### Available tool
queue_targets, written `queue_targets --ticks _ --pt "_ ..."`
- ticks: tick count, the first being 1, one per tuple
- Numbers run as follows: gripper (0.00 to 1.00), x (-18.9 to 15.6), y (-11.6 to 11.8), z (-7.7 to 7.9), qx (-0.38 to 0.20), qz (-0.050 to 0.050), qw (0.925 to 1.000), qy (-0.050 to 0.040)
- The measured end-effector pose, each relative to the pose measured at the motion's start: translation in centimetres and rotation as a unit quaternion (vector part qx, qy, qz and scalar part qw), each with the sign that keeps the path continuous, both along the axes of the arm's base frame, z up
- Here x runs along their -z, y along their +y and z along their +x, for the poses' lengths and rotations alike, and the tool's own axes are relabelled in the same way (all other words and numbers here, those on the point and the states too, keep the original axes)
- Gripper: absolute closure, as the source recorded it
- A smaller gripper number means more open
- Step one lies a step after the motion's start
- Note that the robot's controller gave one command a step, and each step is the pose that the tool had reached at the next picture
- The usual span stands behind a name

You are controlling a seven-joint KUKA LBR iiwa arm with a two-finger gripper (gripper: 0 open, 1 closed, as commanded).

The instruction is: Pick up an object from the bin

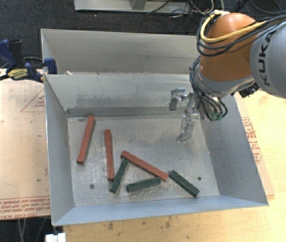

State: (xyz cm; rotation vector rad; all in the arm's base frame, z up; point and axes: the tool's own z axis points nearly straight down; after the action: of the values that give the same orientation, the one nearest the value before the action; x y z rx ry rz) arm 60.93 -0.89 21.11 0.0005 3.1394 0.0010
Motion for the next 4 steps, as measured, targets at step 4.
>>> queue_targets --ticks 4 --pt "0.0 13.5 6.1 -7.0 0.132 0.001 0.9912 -0.001"
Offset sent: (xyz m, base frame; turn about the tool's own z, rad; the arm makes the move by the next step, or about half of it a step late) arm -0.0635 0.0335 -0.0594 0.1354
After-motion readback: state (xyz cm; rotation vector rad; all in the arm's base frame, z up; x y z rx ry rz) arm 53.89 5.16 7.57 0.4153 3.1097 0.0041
